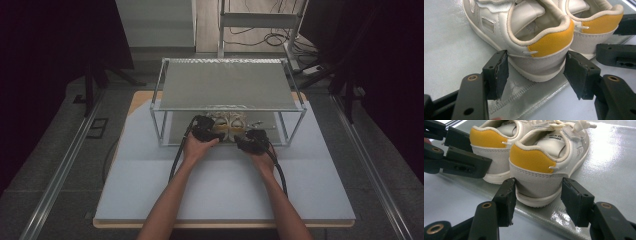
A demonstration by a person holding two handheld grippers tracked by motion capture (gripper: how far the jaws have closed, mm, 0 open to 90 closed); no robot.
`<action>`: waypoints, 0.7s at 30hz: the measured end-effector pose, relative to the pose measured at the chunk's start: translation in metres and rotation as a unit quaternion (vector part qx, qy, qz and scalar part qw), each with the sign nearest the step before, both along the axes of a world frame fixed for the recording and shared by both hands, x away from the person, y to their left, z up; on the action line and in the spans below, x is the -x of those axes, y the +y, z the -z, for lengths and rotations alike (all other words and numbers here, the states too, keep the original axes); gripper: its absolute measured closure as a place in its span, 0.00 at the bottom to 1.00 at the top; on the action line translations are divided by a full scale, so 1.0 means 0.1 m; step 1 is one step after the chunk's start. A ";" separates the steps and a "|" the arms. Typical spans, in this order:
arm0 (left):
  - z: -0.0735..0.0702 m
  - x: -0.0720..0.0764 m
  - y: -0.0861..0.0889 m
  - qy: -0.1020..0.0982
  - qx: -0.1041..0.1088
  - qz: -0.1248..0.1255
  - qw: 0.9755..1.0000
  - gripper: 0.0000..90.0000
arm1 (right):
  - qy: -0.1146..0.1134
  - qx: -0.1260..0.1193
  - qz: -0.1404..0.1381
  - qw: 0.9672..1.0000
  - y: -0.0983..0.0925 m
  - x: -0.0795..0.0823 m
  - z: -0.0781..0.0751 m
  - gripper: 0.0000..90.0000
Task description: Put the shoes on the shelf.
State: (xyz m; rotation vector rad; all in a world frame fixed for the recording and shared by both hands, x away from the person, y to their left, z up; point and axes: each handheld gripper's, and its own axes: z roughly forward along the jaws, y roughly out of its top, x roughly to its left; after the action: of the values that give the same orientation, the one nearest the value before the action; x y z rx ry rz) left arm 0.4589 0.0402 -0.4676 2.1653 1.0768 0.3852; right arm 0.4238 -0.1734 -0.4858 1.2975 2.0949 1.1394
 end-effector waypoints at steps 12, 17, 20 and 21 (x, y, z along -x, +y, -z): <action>0.01 0.01 -0.01 0.003 0.002 -0.005 1.000 0.40 | -0.004 -0.001 0.010 1.000 -0.01 -0.05 0.02 0.52; -0.01 0.10 -0.04 0.013 0.020 -0.033 0.999 0.40 | -0.006 -0.004 0.012 1.000 -0.01 -0.01 0.00 0.53; -0.04 0.14 0.00 0.011 0.026 -0.033 0.999 0.40 | -0.009 -0.013 0.007 1.000 -0.04 0.04 -0.06 0.52; -0.04 0.18 0.00 0.018 0.038 -0.040 0.998 0.40 | -0.010 -0.013 0.003 1.000 -0.05 0.06 -0.08 0.52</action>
State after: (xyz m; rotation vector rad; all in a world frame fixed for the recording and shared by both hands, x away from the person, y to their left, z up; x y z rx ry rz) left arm 0.4411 0.0404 -0.4632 2.0743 1.1825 0.3378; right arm 0.4174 -0.1783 -0.4779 1.2972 2.0666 1.1771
